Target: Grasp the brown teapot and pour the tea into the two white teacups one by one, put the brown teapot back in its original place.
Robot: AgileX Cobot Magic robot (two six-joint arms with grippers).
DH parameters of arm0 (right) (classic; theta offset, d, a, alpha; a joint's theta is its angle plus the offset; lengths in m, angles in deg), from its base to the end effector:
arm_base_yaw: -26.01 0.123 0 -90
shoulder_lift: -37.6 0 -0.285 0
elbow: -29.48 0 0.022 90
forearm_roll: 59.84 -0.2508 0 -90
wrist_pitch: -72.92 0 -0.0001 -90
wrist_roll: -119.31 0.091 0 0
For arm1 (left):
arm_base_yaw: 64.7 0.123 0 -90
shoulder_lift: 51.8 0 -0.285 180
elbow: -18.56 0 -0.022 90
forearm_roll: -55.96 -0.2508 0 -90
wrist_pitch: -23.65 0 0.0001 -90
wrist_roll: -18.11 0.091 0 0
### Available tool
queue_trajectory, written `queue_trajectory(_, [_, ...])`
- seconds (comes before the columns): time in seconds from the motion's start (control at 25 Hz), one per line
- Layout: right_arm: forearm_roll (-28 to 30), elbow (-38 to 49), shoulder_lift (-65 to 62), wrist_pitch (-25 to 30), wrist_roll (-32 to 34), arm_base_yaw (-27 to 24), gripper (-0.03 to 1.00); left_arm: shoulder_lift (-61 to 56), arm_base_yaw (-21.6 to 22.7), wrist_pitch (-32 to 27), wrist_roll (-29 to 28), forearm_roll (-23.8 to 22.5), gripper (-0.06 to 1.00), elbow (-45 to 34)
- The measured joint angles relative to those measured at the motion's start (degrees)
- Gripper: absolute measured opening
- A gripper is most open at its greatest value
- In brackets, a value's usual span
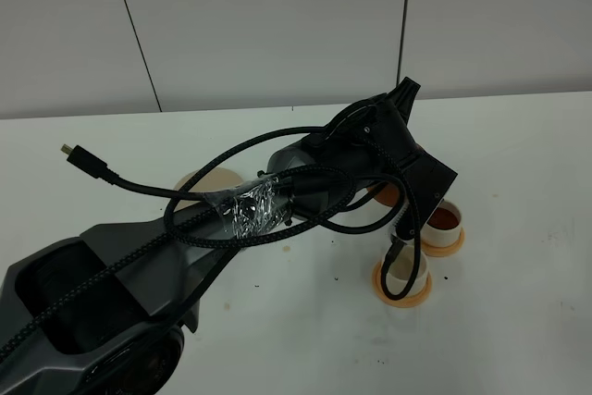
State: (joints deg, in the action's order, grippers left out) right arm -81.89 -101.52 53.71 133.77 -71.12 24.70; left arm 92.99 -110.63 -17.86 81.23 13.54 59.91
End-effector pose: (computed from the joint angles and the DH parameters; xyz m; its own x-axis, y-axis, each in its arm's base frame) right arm 0.0163 0.0295 0.2794 -0.5632 0.0249 -0.8259 -0.2427 0.9504 0.1942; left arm 0.4033 -0.3580 0.1912 0.4913 0.7675 0.4118 0.4450 -0.6276 0.6388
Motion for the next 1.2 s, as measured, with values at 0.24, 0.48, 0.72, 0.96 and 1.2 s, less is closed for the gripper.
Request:
queue_trajectory(0.24, [0.0,0.0,0.0,0.0,0.0,0.0,0.31,0.0,0.0,0.0,0.0,0.0,0.17,0.0])
queue_trajectory(0.48, [0.0,0.0,0.0,0.0,0.0,0.0,0.31,0.0,0.0,0.0,0.0,0.0,0.17,0.0])
queue_trajectory(0.72, [0.0,0.0,0.0,0.0,0.0,0.0,0.31,0.0,0.0,0.2,0.0,0.0,0.17,0.0])
queue_trajectory(0.96, [0.0,0.0,0.0,0.0,0.0,0.0,0.31,0.0,0.0,0.4,0.0,0.0,0.17,0.0])
queue_trajectory(1.2, [0.0,0.0,0.0,0.0,0.0,0.0,0.31,0.0,0.0,0.5,1.1,0.0,0.17,0.0])
